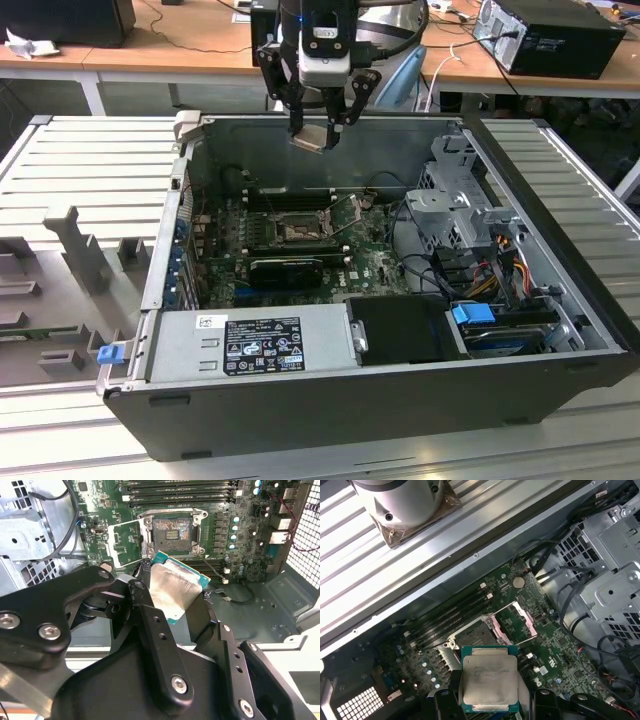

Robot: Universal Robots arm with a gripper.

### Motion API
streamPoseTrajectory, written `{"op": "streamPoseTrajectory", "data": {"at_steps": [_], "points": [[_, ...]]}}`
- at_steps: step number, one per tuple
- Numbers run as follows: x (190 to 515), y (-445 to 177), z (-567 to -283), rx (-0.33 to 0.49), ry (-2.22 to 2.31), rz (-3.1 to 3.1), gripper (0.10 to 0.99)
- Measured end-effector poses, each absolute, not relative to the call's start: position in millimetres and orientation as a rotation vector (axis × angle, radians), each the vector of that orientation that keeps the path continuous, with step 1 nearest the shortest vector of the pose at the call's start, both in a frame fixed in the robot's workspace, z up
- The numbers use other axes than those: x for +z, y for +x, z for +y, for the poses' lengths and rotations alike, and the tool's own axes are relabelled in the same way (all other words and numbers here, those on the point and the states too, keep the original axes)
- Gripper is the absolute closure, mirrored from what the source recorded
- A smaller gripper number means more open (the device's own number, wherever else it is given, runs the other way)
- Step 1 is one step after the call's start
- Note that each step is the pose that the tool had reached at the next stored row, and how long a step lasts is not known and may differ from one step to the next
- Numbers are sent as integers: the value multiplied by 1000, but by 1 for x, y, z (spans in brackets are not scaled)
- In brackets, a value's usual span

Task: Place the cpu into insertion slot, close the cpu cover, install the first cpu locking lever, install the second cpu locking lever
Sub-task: 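Place the cpu into insertion slot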

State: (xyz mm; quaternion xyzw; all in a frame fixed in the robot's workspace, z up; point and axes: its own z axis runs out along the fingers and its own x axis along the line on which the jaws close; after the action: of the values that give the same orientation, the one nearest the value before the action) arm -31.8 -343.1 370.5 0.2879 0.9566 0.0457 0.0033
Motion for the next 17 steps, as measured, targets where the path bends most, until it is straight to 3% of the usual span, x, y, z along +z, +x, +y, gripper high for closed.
{"op": "streamPoseTrajectory", "data": {"at_steps": [17], "points": [[368, -32, -343, 141, 1149, 2905, 557]]}}
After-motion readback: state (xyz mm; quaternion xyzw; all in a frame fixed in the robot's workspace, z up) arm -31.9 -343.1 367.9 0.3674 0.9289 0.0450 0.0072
